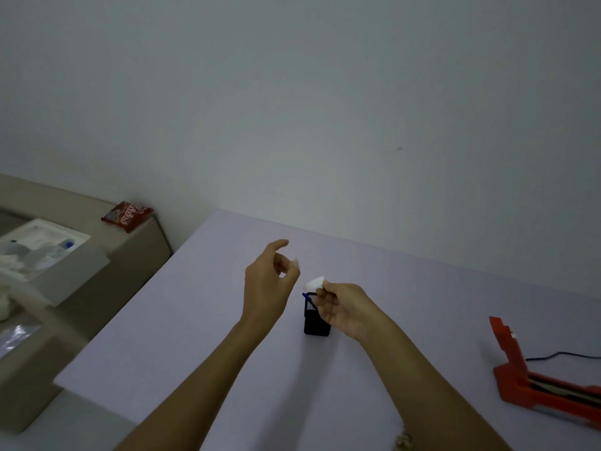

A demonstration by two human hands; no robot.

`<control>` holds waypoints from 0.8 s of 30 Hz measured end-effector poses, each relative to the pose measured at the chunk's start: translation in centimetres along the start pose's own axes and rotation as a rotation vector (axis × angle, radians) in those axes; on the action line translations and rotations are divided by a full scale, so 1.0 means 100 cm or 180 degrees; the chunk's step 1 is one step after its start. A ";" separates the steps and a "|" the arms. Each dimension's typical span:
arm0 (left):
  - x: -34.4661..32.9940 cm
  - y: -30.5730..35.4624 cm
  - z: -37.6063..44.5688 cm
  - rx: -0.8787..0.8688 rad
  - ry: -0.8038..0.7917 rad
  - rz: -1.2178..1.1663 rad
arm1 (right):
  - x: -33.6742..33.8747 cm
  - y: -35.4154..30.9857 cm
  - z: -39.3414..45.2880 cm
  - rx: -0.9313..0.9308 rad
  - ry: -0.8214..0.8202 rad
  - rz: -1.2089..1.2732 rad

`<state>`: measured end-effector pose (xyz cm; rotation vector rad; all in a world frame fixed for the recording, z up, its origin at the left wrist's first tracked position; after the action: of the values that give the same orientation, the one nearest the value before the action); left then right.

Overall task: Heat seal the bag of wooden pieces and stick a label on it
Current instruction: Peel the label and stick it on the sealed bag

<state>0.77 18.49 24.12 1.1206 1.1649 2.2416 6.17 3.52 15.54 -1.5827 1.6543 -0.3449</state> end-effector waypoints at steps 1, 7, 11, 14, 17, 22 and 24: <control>0.001 -0.006 -0.002 0.0036 -0.0008 -0.0006 | 0.003 0.011 0.005 -0.0094 0.0028 0.0019; 0.001 -0.044 -0.017 0.0271 -0.0103 -0.0011 | 0.032 0.095 0.046 -0.0645 0.0406 0.0005; -0.001 -0.075 -0.029 0.0457 -0.0176 0.0059 | 0.056 0.146 0.075 -0.0825 0.0766 -0.0290; -0.005 -0.096 -0.036 0.0623 -0.0193 0.0059 | 0.070 0.170 0.089 -0.0814 0.1012 -0.0520; -0.009 -0.110 -0.041 0.0698 -0.0224 0.0080 | 0.079 0.179 0.098 -0.0637 0.1218 -0.0891; -0.016 -0.121 -0.042 0.0776 -0.0279 0.0133 | 0.084 0.176 0.102 -0.0406 0.1331 -0.1525; -0.017 -0.120 -0.040 0.0718 -0.0308 0.0191 | 0.077 0.166 0.097 -0.0275 0.1272 -0.1773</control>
<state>-1.70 22.39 12.25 1.3513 1.3866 2.1122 1.97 2.52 -4.74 -2.1351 1.4908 -0.9378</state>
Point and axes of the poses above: each hand's wrist, its own z-axis towards the middle knuckle, its own x-axis out of the back of the hand, y = z × x, the point moved 7 cm from there along z, towards the middle knuckle, and after that the axes turned 6 degrees about z, right-handed, at the moved point
